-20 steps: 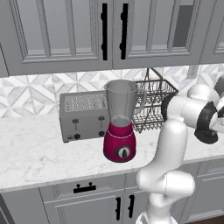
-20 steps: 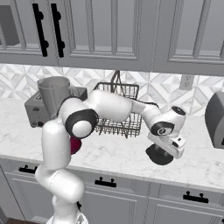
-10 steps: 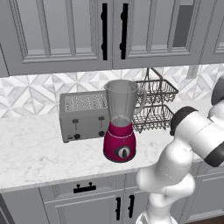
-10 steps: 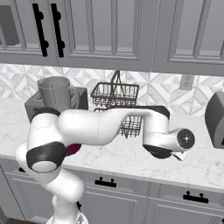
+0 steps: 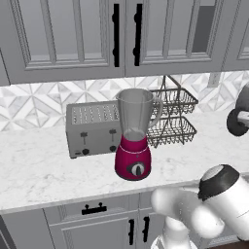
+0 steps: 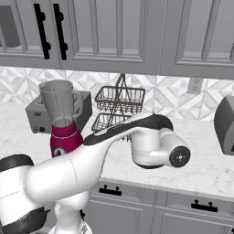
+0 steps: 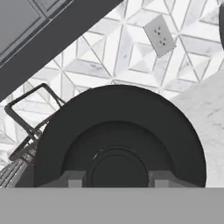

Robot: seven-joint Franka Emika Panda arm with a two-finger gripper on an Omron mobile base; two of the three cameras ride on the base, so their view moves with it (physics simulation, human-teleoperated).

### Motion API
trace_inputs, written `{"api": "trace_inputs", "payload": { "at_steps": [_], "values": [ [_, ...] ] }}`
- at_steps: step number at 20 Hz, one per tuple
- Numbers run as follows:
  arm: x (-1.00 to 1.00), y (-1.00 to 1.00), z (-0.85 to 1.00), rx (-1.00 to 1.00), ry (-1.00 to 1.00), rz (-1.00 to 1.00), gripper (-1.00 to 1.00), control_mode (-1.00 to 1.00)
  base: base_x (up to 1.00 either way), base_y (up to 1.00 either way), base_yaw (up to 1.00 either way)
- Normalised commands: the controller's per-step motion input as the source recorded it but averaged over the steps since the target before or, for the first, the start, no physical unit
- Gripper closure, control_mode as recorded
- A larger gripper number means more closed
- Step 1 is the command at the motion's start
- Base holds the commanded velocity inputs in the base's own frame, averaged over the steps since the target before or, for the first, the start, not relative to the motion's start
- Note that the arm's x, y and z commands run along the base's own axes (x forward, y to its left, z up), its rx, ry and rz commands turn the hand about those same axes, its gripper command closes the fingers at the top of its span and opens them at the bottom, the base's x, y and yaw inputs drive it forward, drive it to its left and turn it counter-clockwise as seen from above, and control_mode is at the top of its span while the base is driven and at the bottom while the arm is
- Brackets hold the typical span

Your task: Close the lid blender by securely placing the lid on top.

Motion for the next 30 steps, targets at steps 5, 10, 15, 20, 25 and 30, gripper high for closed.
{"api": "trace_inputs", "payload": {
  "at_steps": [5, 10, 15, 20, 25, 30],
  "values": [
    [0.25, 0.96, 1.00, 0.00, 0.06, -0.01, 1.00, -1.00, 0.00, 0.00, 0.00],
    [0.26, 0.89, 1.00, 0.00, 0.31, 0.00, 1.00, -1.00, 0.00, 0.00, 0.00],
    [0.12, 0.64, 1.00, -0.01, 0.54, 0.00, 1.00, -1.00, 0.00, 0.00, 0.00],
    [0.03, 0.32, 0.74, -0.01, 0.51, -0.02, 1.00, -1.00, 0.00, 0.00, 0.00],
    [0.00, 0.10, 0.02, 0.00, 0.02, 0.00, 1.00, -1.00, 0.00, 0.00, 0.00],
    [0.00, 0.45, 0.00, 0.00, 0.00, 0.00, 1.00, -1.00, 0.00, 0.00, 0.00]
  ]
}}
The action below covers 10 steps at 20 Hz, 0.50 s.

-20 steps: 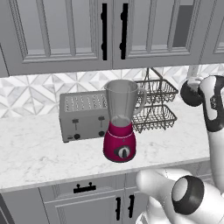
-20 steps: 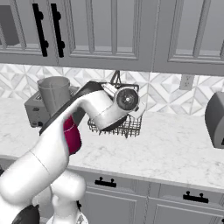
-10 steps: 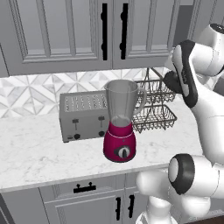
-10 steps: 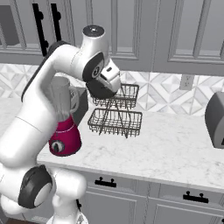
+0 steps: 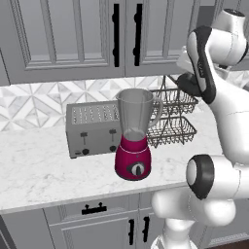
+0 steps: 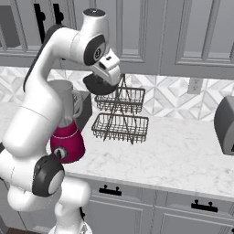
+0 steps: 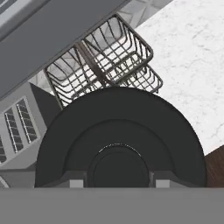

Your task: Close the lid blender by securely placing the lid on top.

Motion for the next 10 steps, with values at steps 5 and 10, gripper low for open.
{"api": "trace_inputs", "payload": {
  "at_steps": [5, 10],
  "values": [
    [0.00, 0.61, 0.00, 0.00, 0.00, 0.00, 1.00, -1.00, 0.00, 0.00, 0.00],
    [0.00, 0.73, 0.00, 0.00, 0.00, 0.00, 1.00, -1.00, 0.00, 0.00, 0.00]
  ]
}}
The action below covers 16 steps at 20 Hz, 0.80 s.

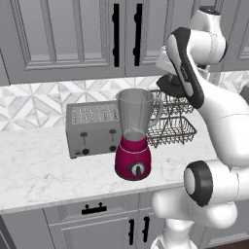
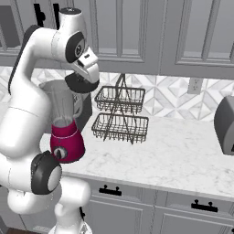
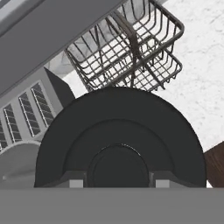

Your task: Close the lid blender by securely placing the lid on top.

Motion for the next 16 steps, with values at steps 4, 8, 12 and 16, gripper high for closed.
{"api": "trace_inputs", "payload": {
  "at_steps": [4, 8, 12, 16],
  "values": [
    [0.04, 0.74, 0.01, 0.00, 0.02, 0.00, 1.00, -1.00, 0.00, 0.00, 0.00],
    [0.02, 0.66, 0.11, 0.00, 0.04, 0.00, 1.00, -1.00, 0.00, 0.00, 0.00],
    [0.10, 0.63, 0.12, 0.00, 0.05, 0.00, 1.00, -1.00, 0.00, 0.00, 0.00],
    [0.19, 0.55, 0.06, 0.00, 0.08, 0.00, 1.00, -1.00, 0.00, 0.00, 0.00]
  ]
}}
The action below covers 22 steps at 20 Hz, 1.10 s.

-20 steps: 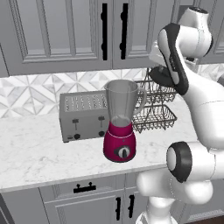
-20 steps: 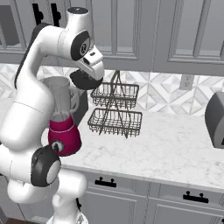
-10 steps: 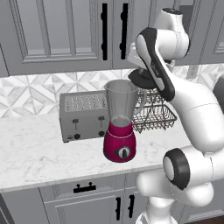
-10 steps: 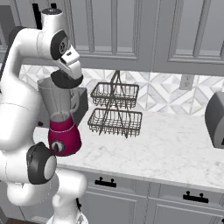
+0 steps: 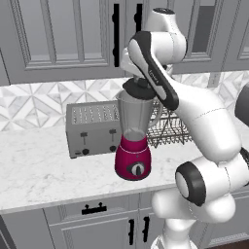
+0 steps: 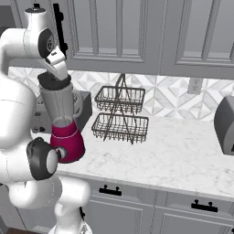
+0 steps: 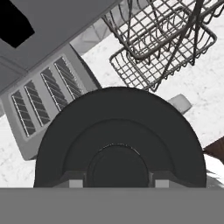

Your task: Close the lid blender by securely placing the lid on top.

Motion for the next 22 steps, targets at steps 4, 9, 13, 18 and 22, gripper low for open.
{"api": "trace_inputs", "payload": {
  "at_steps": [4, 9, 13, 18, 22],
  "values": [
    [0.18, 0.41, 0.00, -0.01, 0.04, 0.00, 1.00, -1.00, 0.00, 0.00, 0.00],
    [0.07, 0.07, -0.01, -0.07, 0.05, 0.00, 1.00, -1.00, 0.00, 0.00, 0.00],
    [0.00, 0.00, -0.05, -0.10, 0.00, 0.00, 1.00, -1.00, 0.00, 0.00, 0.00],
    [0.00, 0.00, -0.14, -0.10, 0.00, 0.00, 1.00, -1.00, 0.00, 0.00, 0.00],
    [-0.16, -0.06, -0.21, -0.05, 0.00, 0.00, 1.00, -1.00, 0.00, 0.00, 0.00]
  ]
}}
